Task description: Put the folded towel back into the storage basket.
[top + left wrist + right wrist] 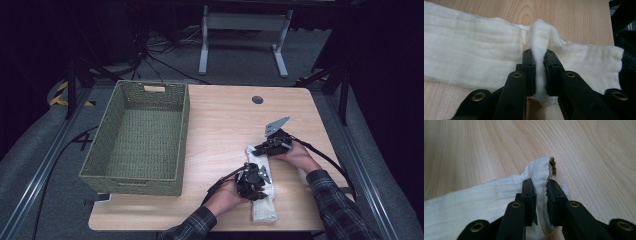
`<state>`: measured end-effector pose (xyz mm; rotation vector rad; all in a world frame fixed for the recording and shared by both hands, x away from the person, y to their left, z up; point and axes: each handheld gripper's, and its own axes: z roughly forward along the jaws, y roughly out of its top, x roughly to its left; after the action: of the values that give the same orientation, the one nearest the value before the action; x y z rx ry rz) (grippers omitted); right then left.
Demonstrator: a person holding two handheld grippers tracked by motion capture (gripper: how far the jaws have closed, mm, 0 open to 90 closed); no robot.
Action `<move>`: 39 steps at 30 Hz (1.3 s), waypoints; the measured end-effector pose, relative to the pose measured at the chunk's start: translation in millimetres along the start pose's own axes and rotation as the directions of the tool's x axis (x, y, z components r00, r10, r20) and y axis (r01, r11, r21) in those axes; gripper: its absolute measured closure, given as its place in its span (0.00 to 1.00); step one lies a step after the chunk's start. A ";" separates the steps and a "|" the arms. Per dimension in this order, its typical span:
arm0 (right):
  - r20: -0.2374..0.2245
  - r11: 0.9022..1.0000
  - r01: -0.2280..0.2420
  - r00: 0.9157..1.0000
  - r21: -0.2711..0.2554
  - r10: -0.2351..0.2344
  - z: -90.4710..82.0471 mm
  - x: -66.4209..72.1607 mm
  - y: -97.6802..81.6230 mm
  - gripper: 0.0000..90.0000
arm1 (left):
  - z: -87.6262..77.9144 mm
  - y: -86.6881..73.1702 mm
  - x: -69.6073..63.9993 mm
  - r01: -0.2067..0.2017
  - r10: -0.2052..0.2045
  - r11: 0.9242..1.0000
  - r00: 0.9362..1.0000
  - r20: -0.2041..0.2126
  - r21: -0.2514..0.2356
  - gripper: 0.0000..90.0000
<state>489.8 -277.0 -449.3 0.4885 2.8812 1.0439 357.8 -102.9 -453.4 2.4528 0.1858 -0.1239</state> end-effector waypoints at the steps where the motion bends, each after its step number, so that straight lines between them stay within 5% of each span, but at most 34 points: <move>1: 0.001 1.000 0.001 1.000 0.001 -0.001 -0.1 0.3 0.0 0.91 | -0.4 -0.9 0.9 -0.005 0.005 1.000 1.000 0.002 -0.004 0.91; 9: 0.002 0.999 -0.033 0.999 0.004 0.033 -2.6 0.4 0.5 0.91 | -14.7 -1.5 1.0 -0.016 0.017 0.999 1.000 0.015 -0.046 0.91; 16: 0.007 0.998 -0.033 0.999 -0.050 0.033 -16.3 0.7 7.4 0.91 | -34.1 -4.0 4.3 0.006 -0.005 0.997 1.000 0.014 -0.076 0.91; 27: -0.007 0.995 -0.016 1.000 -0.095 0.016 -29.5 5.1 29.5 0.91 | -80.2 3.1 11.7 0.035 -0.042 0.992 0.997 -0.059 -0.119 0.91; 39: 0.010 0.992 0.025 1.000 -0.120 -0.024 -41.0 6.0 66.8 0.91 | -132.3 12.5 15.7 0.006 -0.022 0.992 0.992 -0.126 -0.127 0.91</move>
<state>496.9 -252.2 -375.0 0.4481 2.7882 1.1997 380.9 -27.3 -345.4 2.3339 0.2583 0.0377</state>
